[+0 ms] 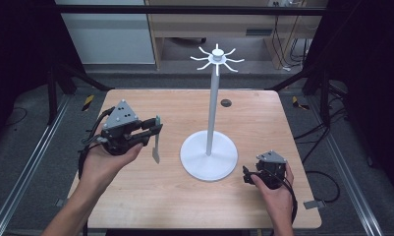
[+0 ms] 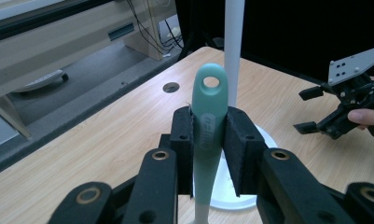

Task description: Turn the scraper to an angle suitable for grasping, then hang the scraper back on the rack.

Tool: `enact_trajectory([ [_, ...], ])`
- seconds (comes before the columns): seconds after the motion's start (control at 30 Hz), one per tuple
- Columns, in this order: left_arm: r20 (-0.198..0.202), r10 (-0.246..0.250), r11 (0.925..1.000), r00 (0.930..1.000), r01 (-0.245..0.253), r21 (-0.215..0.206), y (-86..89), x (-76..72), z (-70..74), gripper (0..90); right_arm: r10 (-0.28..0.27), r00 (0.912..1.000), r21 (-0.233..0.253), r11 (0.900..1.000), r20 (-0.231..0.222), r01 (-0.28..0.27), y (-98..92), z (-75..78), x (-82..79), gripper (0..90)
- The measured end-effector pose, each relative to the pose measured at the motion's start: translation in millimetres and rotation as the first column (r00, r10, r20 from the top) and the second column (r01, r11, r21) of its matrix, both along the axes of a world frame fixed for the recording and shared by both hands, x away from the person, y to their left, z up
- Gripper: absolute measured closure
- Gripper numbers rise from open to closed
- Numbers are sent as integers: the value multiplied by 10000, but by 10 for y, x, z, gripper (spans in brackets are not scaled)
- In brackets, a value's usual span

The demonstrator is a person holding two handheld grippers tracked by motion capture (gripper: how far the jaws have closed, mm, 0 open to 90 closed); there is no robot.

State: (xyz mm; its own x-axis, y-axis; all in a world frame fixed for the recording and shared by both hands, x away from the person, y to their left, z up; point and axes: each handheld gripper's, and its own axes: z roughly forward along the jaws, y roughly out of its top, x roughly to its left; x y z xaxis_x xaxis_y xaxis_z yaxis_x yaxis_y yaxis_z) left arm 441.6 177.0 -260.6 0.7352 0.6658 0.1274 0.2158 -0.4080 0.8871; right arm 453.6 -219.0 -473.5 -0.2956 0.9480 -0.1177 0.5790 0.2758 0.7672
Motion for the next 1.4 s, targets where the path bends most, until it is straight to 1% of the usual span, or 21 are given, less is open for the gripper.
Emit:
enact_trajectory([
  [0.17,56,-101,9999,9999,101,4,-75,-5,23,740,-19,10000,14,10000,9,19,1,5,-9,71],
  [0.37,-64,-210,9996,9998,209,-163,-121,15,34,740,-6,10000,-17,10000,4,6,3,-1,-3,71],
  [0.5,-31,-215,9994,9998,214,-265,-146,16,75,741,-1,10000,-15,10000,-16,1,6,-1,-4,71],
  [0.63,96,-237,9993,9997,240,-281,-186,11,159,741,-12,10000,0,10000,-18,12,3,3,-7,71],
  [0.87,205,-301,9989,9993,309,-355,-299,42,312,741,0,10000,9,10000,5,0,4,8,-8,71],
  [0.97,237,-277,9984,9993,288,-496,-339,72,391,740,30,10000,-10,10000,26,-30,2,9,-6,71],
  [1.0,237,-283,9985,9993,294,-461,-346,84,421,741,42,10000,-18,10000,32,-42,2,9,-6,71],
  [1.1,260,-264,9975,9993,280,-646,-368,102,501,740,50,10000,-6,10000,47,-50,3,10,-4,71],
  [1.2,377,-263,9973,9989,288,-677,-396,105,589,741,80,9999,8,10000,66,-80,3,13,-6,71],
  [1.3,419,-236,9965,9988,269,-788,-420,120,654,741,81,9999,16,10000,84,-82,4,16,-7,71],
  [1.4,403,-198,9964,9990,230,-813,-439,138,685,740,118,9999,19,9999,86,-118,2,19,-9,71],
])
